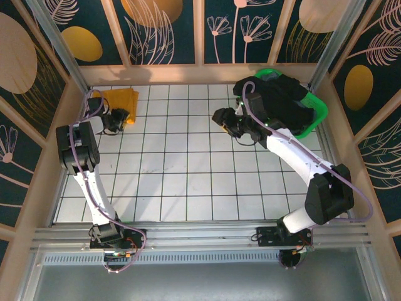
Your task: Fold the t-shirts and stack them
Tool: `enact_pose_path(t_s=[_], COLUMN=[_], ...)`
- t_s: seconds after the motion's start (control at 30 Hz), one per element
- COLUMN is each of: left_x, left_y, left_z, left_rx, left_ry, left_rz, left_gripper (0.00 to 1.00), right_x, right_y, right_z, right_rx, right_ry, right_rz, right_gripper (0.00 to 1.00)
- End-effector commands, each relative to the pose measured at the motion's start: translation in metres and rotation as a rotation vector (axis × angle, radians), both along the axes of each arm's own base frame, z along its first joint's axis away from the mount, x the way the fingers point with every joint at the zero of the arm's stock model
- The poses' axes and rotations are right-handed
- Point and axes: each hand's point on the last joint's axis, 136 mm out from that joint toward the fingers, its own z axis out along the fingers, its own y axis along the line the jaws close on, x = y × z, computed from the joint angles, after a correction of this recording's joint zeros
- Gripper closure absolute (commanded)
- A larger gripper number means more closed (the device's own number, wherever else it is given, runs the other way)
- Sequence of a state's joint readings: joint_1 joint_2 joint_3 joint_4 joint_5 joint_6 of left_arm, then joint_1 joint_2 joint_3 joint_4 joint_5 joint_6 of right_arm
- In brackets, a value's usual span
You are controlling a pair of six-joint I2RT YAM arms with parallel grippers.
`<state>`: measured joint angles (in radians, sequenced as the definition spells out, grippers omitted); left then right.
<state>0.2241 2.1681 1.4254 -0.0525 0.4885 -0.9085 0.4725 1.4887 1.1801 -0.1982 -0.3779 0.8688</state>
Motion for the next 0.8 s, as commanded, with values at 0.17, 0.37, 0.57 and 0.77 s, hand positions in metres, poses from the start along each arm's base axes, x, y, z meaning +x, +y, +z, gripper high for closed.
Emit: enact_pose_path(t_s=[0.17,0.37,0.57,0.77], left_x=[-0.041,-0.094,-0.169,-0.188], left_y=[-0.011,-0.016,0.056,0.066], left_z=[0.132,0.194,0.207,0.158], left_rx=[0.126,0.285,0.674,1.123], left_ry=[-0.189,-0.271,-0.18,-0.195], left_rz=[0.076,0.184,0.48,0.203], left_gripper=[0.01,0.01,0.01,0.01], right_x=[0.023,0.06,0.068,0.019], right_y=[-0.002,-0.065,-0.17,-0.267], right_z=[0.069,0.104,0.113,0.054], right_rx=[0.165,0.172,-0.29,-0.626], right_ry=[-0.216,-0.291,-0.304,-0.615], right_rz=[0.013,-0.107,-0.487,-0.848], right_gripper=[0.01,0.01,0.01,0.01])
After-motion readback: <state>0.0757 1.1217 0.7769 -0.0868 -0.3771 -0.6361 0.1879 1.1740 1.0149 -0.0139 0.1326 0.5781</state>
